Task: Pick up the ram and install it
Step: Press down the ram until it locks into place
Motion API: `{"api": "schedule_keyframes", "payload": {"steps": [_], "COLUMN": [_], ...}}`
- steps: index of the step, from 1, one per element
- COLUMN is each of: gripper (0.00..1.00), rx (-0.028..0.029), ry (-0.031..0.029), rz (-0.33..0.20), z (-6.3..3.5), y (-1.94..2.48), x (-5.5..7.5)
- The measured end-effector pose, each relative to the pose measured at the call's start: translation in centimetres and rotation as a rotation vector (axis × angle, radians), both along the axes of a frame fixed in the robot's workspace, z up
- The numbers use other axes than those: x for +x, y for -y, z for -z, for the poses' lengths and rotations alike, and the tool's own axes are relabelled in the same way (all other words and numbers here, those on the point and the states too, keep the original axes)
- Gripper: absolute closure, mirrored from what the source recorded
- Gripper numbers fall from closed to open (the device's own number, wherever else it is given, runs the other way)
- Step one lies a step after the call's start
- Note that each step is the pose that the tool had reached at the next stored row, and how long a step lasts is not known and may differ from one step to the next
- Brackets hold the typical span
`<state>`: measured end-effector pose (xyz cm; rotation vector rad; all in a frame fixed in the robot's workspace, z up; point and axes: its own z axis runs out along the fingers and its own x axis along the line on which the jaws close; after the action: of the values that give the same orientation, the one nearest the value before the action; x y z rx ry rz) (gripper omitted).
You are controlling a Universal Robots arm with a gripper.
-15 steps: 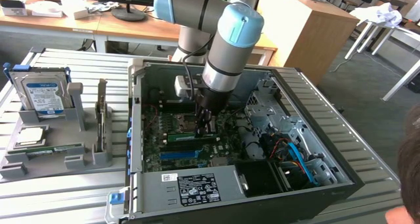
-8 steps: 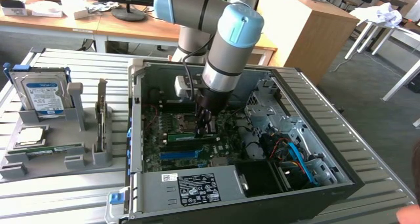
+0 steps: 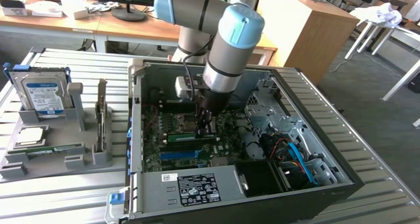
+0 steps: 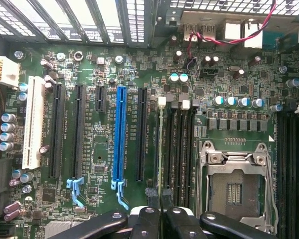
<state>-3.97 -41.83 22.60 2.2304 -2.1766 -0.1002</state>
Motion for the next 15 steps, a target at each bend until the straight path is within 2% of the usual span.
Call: {"api": "schedule_keyframes", "payload": {"steps": [15], "gripper": [0.88], "rx": [0.0011], "ry": [0.0], "rz": [0.0], "z": [-1.72], "y": [0.0], "x": [0.0]}}
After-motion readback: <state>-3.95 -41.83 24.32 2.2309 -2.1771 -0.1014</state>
